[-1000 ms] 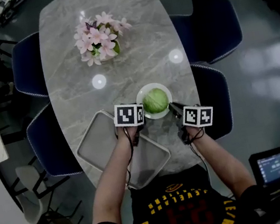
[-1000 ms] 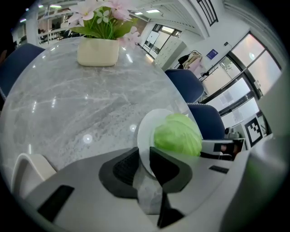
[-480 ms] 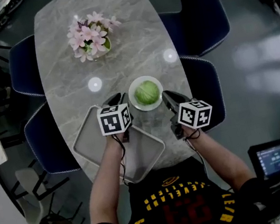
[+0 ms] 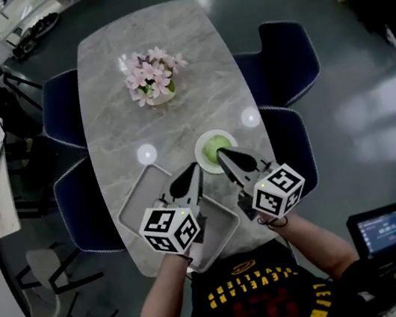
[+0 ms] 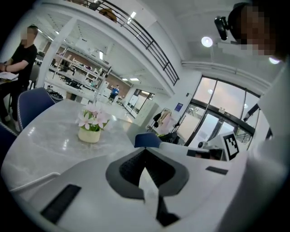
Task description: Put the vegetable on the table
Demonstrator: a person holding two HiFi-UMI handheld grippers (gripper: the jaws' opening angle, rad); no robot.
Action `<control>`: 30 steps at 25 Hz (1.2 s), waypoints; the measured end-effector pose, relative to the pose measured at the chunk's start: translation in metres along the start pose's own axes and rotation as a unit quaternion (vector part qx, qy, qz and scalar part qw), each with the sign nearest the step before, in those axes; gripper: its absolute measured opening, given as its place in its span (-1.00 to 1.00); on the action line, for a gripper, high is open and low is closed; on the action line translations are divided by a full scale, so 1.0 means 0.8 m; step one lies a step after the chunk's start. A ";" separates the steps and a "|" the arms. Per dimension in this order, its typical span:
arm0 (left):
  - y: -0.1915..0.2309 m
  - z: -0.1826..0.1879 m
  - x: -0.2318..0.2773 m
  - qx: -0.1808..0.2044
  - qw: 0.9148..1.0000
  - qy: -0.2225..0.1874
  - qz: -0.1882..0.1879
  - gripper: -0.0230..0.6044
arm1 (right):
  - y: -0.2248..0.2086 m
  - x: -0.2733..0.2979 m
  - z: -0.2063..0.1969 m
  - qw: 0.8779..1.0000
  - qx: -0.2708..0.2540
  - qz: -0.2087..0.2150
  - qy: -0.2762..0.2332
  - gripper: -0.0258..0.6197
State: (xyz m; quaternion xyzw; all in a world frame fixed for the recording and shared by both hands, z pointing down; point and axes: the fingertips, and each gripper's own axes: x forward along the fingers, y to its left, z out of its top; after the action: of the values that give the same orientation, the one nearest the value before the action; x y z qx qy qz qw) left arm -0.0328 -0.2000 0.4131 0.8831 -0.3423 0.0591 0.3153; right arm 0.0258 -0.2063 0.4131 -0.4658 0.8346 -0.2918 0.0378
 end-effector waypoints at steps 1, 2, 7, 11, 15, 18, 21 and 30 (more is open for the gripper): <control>-0.010 0.005 -0.012 -0.001 1.000 -0.013 -0.004 -0.92 | 0.017 -0.002 0.003 1.000 -0.001 0.012 -0.001 -0.91; -0.019 0.011 -0.022 -0.001 1.000 -0.026 -0.006 -0.92 | 0.032 -0.003 0.006 1.000 -0.006 0.024 -0.003 -0.91; -0.056 0.050 -0.064 0.028 0.996 -0.083 -0.015 -0.92 | 0.107 -0.017 0.047 0.993 -0.085 0.075 -0.034 -0.91; -0.071 0.091 -0.084 0.078 0.988 -0.132 -0.011 -0.92 | 0.145 -0.022 0.092 0.981 -0.150 0.097 -0.080 -0.91; -0.084 0.102 -0.103 0.086 0.986 -0.146 -0.009 -0.92 | 0.171 -0.029 0.101 0.977 -0.162 0.105 -0.089 -0.91; -0.089 0.102 -0.115 0.084 0.985 -0.149 -0.008 -0.92 | 0.181 -0.037 0.101 0.977 -0.163 0.104 -0.089 -0.91; -0.091 0.106 -0.132 0.084 0.984 -0.158 -0.004 -0.92 | 0.195 -0.043 0.102 0.976 -0.170 0.104 -0.091 -0.91; -0.095 0.103 -0.140 0.082 0.984 -0.160 -0.002 -0.92 | 0.206 -0.049 0.099 0.974 -0.179 0.103 -0.090 -0.91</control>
State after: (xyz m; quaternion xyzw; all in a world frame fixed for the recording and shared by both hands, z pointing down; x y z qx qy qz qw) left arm -0.0785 -0.1426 0.2726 0.9047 -0.3804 -0.0556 0.1835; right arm -0.0500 -0.1452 0.2532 -0.4010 0.9099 -0.0890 0.0590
